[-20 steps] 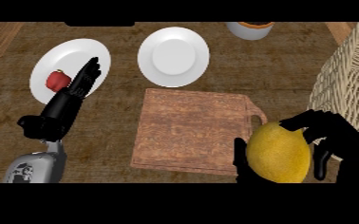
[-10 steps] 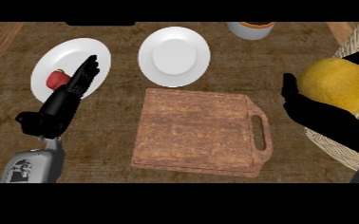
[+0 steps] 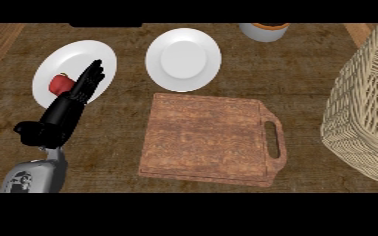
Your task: Pick the lemon from the cutting board and place it in the basket
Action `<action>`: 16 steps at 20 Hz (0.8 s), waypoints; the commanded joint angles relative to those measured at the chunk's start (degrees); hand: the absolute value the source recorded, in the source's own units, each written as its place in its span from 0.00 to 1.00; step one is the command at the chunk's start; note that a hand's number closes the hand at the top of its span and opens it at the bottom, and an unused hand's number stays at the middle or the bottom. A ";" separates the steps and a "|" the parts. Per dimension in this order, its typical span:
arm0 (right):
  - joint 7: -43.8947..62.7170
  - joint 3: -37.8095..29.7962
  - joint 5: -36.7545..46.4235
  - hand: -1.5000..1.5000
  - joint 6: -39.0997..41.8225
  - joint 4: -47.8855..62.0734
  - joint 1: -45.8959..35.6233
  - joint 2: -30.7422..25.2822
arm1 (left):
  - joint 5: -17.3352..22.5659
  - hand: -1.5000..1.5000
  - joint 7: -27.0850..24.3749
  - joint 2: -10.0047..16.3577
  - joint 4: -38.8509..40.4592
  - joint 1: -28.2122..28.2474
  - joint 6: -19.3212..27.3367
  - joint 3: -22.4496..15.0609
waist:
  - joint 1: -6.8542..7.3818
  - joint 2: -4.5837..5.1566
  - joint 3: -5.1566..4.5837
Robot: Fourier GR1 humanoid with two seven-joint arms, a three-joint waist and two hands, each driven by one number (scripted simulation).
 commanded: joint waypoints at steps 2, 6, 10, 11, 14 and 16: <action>-4.64 -8.21 -6.23 1.00 -0.80 6.32 1.87 -6.41 | 0.02 0.50 0.26 0.71 1.06 -0.88 -0.27 0.79 | -0.19 -0.03 0.01; -9.95 -11.98 -11.15 1.00 -3.32 12.29 5.56 -7.53 | -1.63 0.50 2.37 -1.39 -2.54 0.18 1.43 -1.66 | -0.09 -0.02 0.04; -13.79 -13.76 -14.16 1.00 -4.35 18.55 5.31 -12.04 | -1.22 0.50 0.89 -0.91 -2.59 1.53 0.66 -1.06 | 0.12 -0.04 0.01; -16.98 -15.93 -16.57 1.00 -4.79 14.52 11.16 -10.44 | 0.23 0.50 1.17 0.39 -1.04 -0.42 -0.23 0.85 | -0.24 -0.07 0.02; -21.01 -15.77 -15.59 1.00 -10.06 18.51 12.15 -10.98 | -1.83 0.50 1.84 -2.47 -2.43 0.30 1.78 -2.14 | -0.08 -0.03 0.01; -26.30 -14.72 -13.16 1.00 -15.73 25.37 11.53 -10.32 | 2.75 0.50 3.42 1.83 -3.98 0.15 -2.58 1.96 | 0.49 0.06 0.03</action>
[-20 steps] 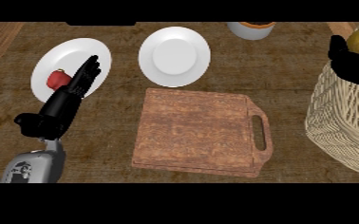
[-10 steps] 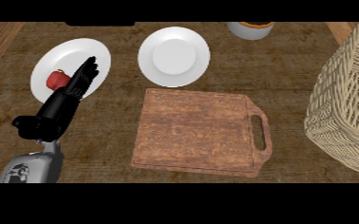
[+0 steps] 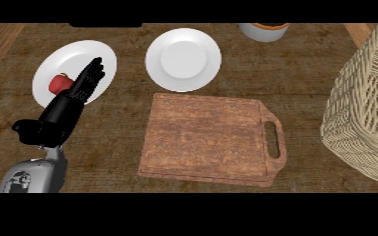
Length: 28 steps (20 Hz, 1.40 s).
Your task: Pick the lemon from the cutting board and place it in the basket
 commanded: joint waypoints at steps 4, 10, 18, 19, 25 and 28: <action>-14.60 -2.38 -2.74 1.00 -9.14 11.17 4.35 -2.51 | 0.03 0.50 2.04 -0.80 -3.18 1.26 -0.14 -1.10 | 0.10 -0.01 0.01; -21.51 -7.57 -8.48 0.00 -18.55 23.22 -0.32 -3.84 | 0.09 0.50 -1.19 0.54 -0.67 1.32 -0.64 0.56 | 0.40 0.08 0.03; -21.37 -2.41 -11.01 0.00 -17.05 20.18 0.26 -7.89 | -1.41 0.50 0.00 -0.79 1.39 -1.23 1.00 -0.22 | -0.06 -0.02 -0.02; -21.35 -2.97 -12.03 0.00 -17.16 20.40 0.19 -8.15 | 1.01 0.50 -2.55 1.46 3.60 -0.17 -1.64 2.49 | -0.04 -0.01 -0.03; -17.41 -6.93 -18.91 0.00 -17.03 17.90 -2.41 -9.27 | -0.81 0.50 1.93 -1.16 0.68 -1.35 0.58 -0.64 | -0.06 -0.06 -0.02; -14.34 -12.64 -25.32 0.00 -13.77 16.13 -0.15 -10.74 | 0.53 0.50 0.84 -0.19 -0.38 0.54 -0.46 0.70 | -0.43 -0.20 -0.02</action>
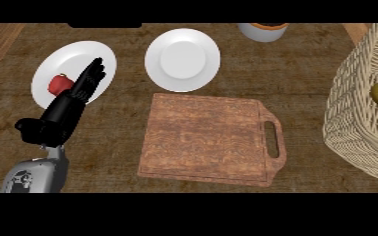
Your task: Pick the lemon from the cutting board and place it in the basket
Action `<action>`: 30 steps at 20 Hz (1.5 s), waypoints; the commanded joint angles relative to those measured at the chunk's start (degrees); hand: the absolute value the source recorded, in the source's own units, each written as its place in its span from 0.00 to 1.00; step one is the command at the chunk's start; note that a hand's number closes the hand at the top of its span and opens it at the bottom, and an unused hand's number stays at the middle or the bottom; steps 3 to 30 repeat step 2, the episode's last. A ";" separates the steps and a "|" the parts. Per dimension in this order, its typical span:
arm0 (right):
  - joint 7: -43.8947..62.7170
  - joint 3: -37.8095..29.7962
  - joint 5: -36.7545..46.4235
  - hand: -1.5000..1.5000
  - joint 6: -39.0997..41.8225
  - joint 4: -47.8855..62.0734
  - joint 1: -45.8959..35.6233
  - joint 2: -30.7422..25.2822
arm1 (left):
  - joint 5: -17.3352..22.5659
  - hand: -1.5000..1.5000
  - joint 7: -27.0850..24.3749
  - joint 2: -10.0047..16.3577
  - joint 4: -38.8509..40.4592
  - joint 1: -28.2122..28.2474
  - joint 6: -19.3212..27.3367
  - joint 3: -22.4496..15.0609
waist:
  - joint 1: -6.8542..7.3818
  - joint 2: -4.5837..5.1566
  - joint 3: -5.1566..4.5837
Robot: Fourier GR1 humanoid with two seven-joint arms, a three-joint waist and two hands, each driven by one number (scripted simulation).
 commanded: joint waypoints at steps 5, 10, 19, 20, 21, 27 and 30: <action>4.63 -6.23 -9.18 0.00 5.05 -1.69 2.47 -2.49 | 0.98 0.50 0.93 0.03 0.35 -1.02 -0.24 0.65 | -0.50 -0.07 0.02; 4.63 -6.23 -9.18 0.00 5.05 -1.69 2.47 -2.49 | 0.98 0.50 0.93 0.03 0.35 -1.02 -0.24 0.65 | -0.50 -0.07 0.02; 4.63 -6.23 -9.18 0.00 5.05 -1.69 2.47 -2.49 | 0.98 0.50 0.93 0.03 0.35 -1.02 -0.24 0.65 | -0.50 -0.07 0.02; 4.63 -6.23 -9.18 0.00 5.05 -1.69 2.47 -2.49 | 0.98 0.50 0.93 0.03 0.35 -1.02 -0.24 0.65 | -0.50 -0.07 0.02; 4.63 -6.23 -9.18 0.00 5.05 -1.69 2.47 -2.49 | 0.98 0.50 0.93 0.03 0.35 -1.02 -0.24 0.65 | -0.50 -0.07 0.02; 4.63 -6.23 -9.18 0.00 5.05 -1.69 2.47 -2.49 | 0.98 0.50 0.93 0.03 0.35 -1.02 -0.24 0.65 | -0.50 -0.07 0.02; 4.63 -6.23 -9.18 0.00 5.05 -1.69 2.47 -2.49 | 0.98 0.50 0.93 0.03 0.35 -1.02 -0.24 0.65 | -0.50 -0.07 0.02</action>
